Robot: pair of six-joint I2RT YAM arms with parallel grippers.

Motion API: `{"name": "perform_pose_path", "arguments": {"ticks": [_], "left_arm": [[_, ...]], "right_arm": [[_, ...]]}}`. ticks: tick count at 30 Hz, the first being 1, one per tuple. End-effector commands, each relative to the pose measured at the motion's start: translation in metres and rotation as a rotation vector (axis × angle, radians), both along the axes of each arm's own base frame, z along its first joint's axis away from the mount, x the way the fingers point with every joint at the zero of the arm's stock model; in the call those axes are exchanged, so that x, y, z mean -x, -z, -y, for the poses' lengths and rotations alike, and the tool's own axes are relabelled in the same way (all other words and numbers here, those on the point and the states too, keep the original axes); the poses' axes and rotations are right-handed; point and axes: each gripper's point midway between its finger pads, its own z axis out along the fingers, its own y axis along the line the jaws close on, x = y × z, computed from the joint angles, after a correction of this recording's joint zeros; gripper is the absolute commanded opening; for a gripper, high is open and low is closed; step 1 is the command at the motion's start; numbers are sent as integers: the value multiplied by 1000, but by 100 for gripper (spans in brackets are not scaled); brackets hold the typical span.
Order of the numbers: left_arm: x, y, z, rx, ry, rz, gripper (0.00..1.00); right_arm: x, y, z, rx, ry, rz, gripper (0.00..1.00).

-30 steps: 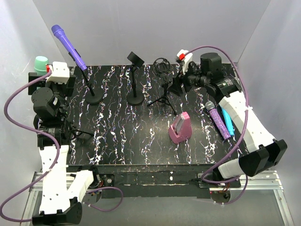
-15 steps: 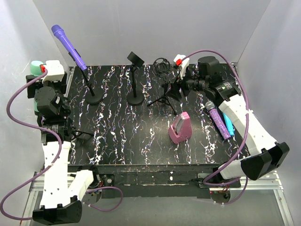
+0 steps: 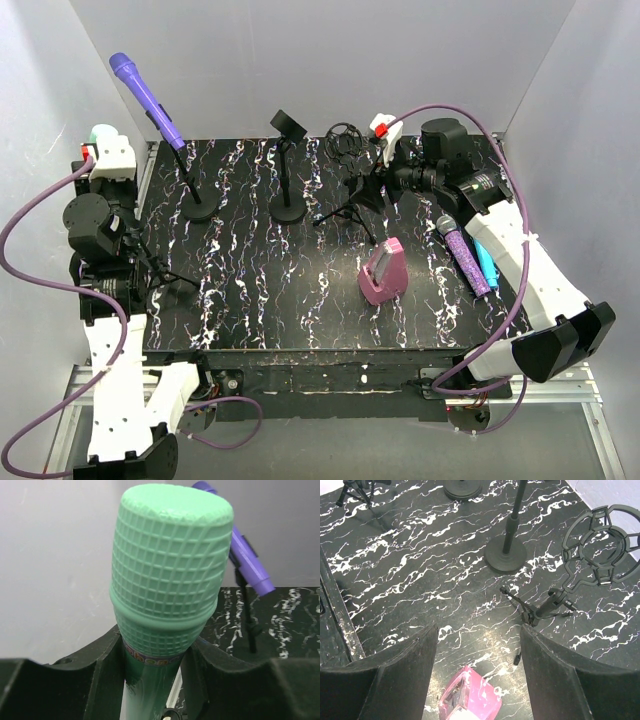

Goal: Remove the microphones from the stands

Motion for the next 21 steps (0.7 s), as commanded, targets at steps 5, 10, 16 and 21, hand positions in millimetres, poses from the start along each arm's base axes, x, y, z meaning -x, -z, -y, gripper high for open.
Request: {"name": "perform_pose_path", "arguments": {"ticks": [5,10,16,21], "left_arm": [[-18,13,63,234,337,-19,0],[-22,12,92,335,481,-11,0],[-25,14,92,365,478,-11,0],[-22,17,82,363,411,-33,0]], "right_arm": [[4,-36,-12,-90,-62,81,71],[16,-58,-37,-145,-169,117,71],[28,-90,-104,-245,-273,184,76],[38,-100,-180,-337,-351,188,78]]}}
